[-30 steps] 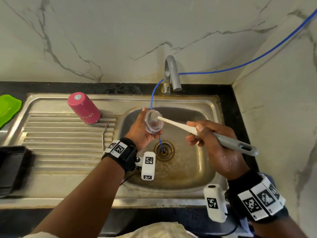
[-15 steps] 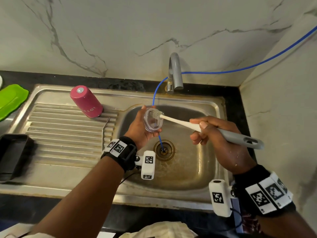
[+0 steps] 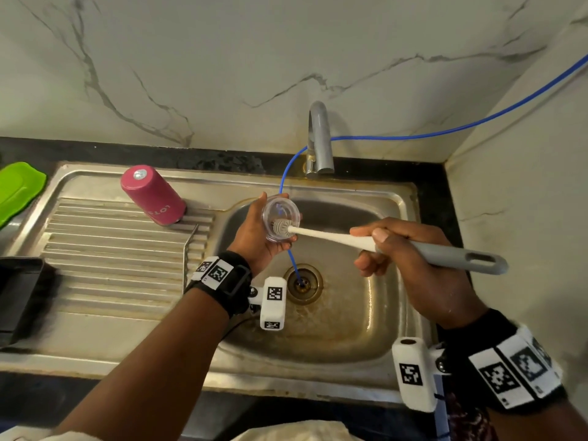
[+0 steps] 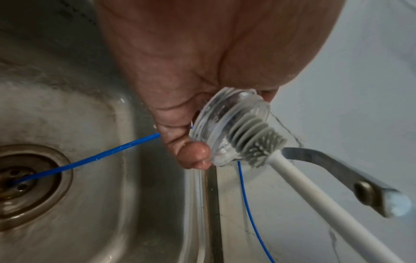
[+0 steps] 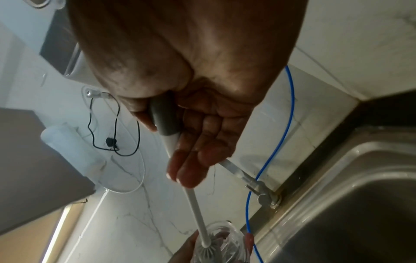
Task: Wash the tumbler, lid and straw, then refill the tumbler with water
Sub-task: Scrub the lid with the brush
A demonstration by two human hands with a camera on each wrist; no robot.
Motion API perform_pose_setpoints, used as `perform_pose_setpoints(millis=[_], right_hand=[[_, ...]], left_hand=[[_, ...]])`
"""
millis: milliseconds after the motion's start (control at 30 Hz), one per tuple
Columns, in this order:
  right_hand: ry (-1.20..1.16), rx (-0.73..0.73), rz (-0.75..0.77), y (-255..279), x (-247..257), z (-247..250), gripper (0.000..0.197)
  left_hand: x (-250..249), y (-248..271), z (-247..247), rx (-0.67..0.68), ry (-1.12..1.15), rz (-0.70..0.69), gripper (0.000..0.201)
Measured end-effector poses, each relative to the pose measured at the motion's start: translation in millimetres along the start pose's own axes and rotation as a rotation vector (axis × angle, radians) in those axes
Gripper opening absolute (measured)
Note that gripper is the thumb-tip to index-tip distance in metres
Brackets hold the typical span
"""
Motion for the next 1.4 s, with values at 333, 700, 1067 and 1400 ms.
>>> perform_pose_setpoints(millis=[333,700,1067,1400], right_hand=[[0.029,0.051,0.024,-4,5,0,0.026],[0.163,0.042,0.144,-19,27,-7,0.028],[0.041,-0.085,0.027,-32,3,5,0.025],[-0.011,-0.065,0.192,-6,12,-23,0.023]], left_hand=[[-9,4,0,-0.034,-0.133,-0.117,0.050],[-6,7,-5,-0.045,-0.218,-0.139,0.063],[-11,3,5,-0.139,-0.243,-0.136,0.067],[-9,8,-9,0.078,0.023,-0.060,0.076]])
Point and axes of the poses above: each hand's wrist, its own y-axis away from the middle knuckle, its own z-axis out of the back of the hand, x = y × z, the point moved 8 cm from there along -y, towards the middle knuckle, and after that the axes turned 7 degrees about z, right-handed, at the moved point
